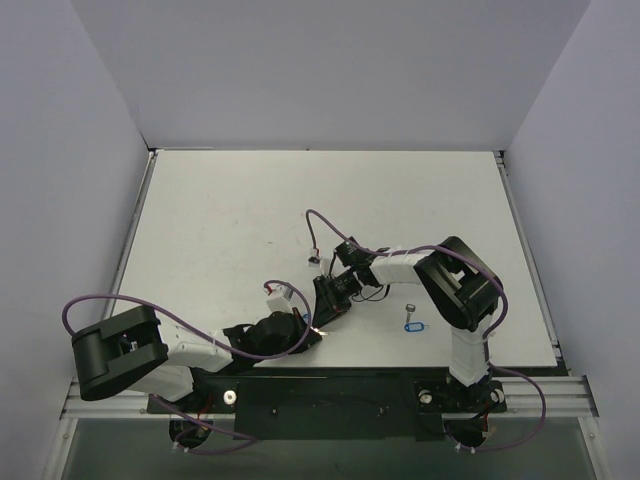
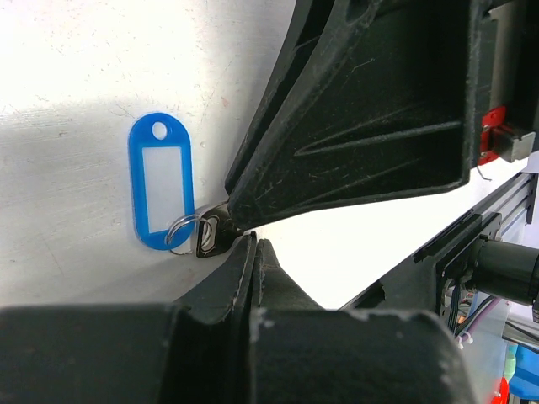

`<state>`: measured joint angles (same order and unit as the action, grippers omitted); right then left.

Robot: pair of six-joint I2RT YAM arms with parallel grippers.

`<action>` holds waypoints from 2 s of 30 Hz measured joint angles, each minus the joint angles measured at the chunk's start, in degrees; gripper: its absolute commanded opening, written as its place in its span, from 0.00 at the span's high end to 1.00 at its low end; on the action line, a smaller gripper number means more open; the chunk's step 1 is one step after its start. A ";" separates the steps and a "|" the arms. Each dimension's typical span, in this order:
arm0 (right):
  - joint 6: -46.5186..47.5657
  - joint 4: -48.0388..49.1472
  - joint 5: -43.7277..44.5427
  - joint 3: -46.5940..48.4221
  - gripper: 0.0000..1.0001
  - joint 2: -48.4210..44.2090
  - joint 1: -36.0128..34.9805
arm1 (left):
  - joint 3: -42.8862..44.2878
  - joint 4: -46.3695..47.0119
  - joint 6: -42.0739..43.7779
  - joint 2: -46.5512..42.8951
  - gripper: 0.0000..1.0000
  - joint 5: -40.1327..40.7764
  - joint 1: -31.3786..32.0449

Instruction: Remove the keys from the keyring

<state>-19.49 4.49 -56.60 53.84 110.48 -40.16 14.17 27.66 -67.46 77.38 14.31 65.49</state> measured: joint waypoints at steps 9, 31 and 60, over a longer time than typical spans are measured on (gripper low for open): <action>0.63 -1.09 0.85 0.00 1.00 0.02 -0.04 | 0.28 -0.52 0.20 -0.09 1.00 0.02 -0.04; -0.37 -2.16 5.95 -0.72 0.73 -6.51 1.20 | 12.57 -42.07 4.11 -21.20 1.00 8.28 4.68; -13.22 16.81 1.79 -7.63 0.57 -3.80 -1.18 | -2.25 -15.02 -14.73 -11.10 1.00 6.51 4.68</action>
<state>-32.71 21.30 -54.81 46.22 106.67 -41.34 11.92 12.64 -82.19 66.28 20.82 70.17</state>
